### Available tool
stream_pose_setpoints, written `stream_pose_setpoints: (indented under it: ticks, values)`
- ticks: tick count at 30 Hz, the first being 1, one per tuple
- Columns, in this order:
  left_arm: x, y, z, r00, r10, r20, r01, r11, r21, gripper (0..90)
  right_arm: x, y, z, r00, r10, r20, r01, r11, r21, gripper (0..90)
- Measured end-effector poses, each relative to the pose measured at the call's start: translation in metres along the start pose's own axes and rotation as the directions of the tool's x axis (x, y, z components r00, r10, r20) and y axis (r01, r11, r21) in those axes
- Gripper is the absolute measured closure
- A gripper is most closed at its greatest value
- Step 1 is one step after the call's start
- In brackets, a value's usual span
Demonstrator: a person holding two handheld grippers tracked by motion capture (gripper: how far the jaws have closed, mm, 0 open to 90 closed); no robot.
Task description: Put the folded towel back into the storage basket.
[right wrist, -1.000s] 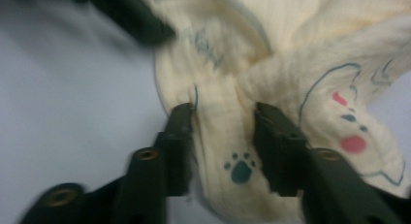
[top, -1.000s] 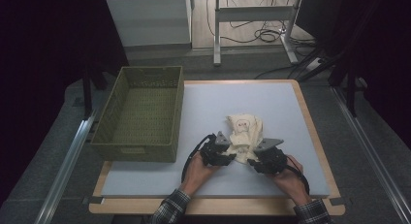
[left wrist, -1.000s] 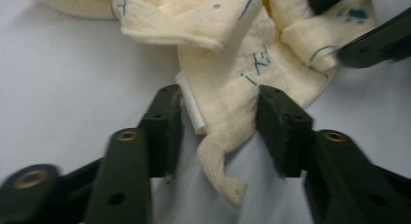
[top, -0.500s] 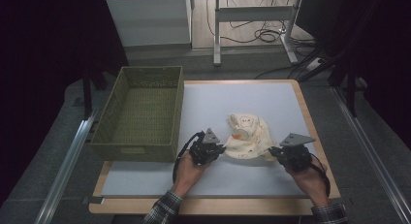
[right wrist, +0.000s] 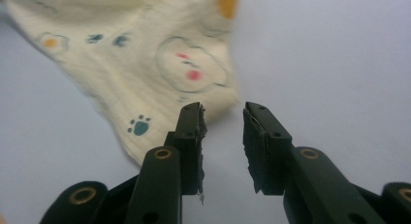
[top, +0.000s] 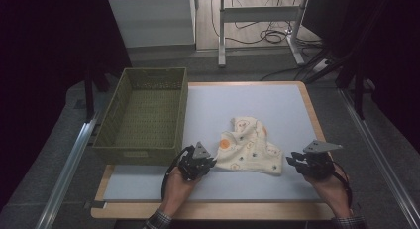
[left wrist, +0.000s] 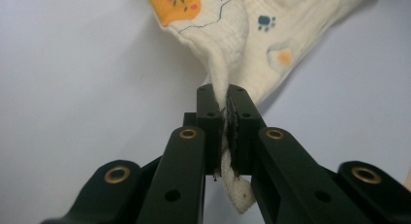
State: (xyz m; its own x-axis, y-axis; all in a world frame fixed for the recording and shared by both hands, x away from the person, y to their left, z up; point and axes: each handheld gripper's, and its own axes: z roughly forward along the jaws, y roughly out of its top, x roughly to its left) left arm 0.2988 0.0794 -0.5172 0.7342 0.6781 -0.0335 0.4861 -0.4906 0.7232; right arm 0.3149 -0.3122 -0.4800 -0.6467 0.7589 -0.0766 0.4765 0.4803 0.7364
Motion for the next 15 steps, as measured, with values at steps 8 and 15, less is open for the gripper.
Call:
stream_pose_setpoints:
  ticks: [8,15]
  values:
    - [0.001,-0.019,-0.009,0.9976,-0.028,-0.063,0.030,0.9991,0.029,66.7,-0.008,0.002,0.010,0.9993,0.038,-0.004,-0.038,0.999,-0.003,59.9]
    - [0.002,0.001,0.002,0.9961,-0.021,-0.086,0.017,0.9986,-0.051,38.4,-0.008,0.030,0.041,0.9999,0.008,-0.010,-0.008,1.000,-0.011,54.8]
